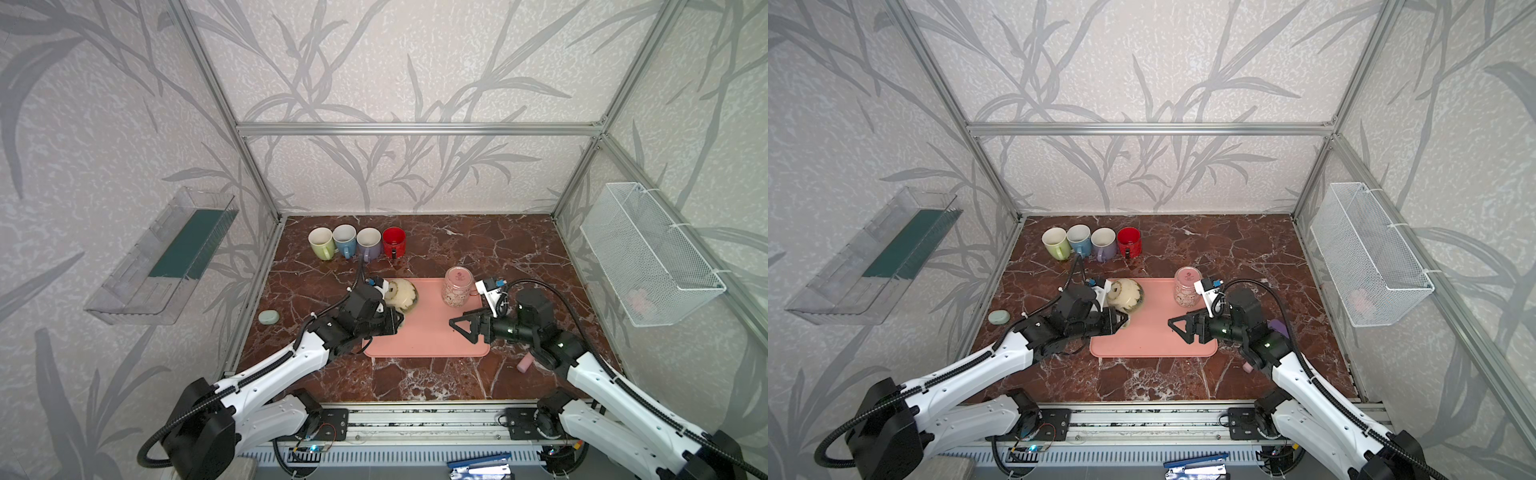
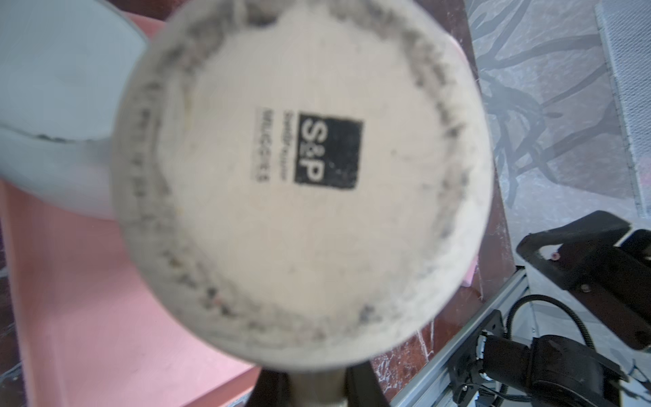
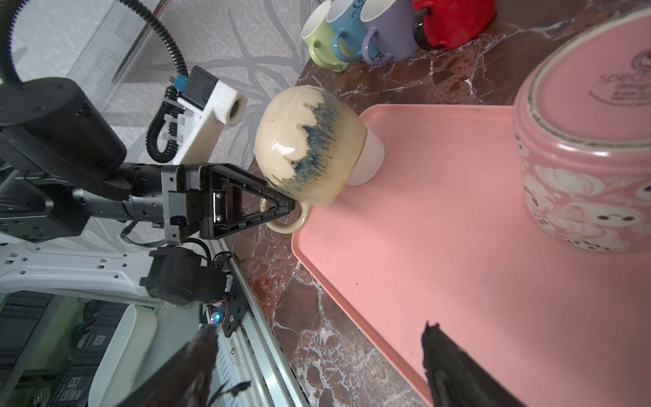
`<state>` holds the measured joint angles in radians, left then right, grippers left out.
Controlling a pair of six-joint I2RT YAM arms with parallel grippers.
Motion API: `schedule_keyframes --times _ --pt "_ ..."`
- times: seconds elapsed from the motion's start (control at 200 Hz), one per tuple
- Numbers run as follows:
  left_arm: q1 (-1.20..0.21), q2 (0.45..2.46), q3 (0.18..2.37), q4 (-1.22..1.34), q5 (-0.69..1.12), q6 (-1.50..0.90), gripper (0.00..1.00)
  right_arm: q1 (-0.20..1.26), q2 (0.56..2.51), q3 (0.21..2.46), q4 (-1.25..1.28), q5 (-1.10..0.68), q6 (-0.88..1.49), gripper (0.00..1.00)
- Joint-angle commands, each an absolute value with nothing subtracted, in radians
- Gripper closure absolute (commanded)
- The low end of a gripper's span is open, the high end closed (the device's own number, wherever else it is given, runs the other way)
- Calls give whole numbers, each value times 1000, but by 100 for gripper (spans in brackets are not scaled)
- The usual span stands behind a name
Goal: Turn the mug right side up
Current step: Pick up the mug from the tray, then place the mug at the top-center of the table.
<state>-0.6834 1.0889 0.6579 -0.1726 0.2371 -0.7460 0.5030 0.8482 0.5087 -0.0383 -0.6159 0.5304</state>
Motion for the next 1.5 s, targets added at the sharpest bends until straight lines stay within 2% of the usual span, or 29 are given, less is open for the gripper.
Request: schedule_keyframes --times 0.0,0.21,0.285,0.395,0.475,0.81,1.26,1.495 --pt "-671 1034 684 33 284 -773 100 501 861 496 58 -685 572 14" --pt "-651 1047 697 156 339 -809 100 501 892 497 138 -741 613 25" --pt "-644 1059 701 202 359 -823 100 502 903 497 173 -759 626 31" --pt "-635 1082 707 261 388 -847 100 502 934 499 235 -781 672 46" --pt "-626 1097 707 315 405 -873 100 502 960 508 271 -795 690 52" --pt "-614 1138 734 478 468 -943 100 501 1068 555 388 -824 749 48" --pt "-612 1104 729 502 489 -949 100 497 1216 623 562 -872 851 47" --pt "-605 1121 738 524 509 -949 100 495 1265 676 573 -887 859 55"
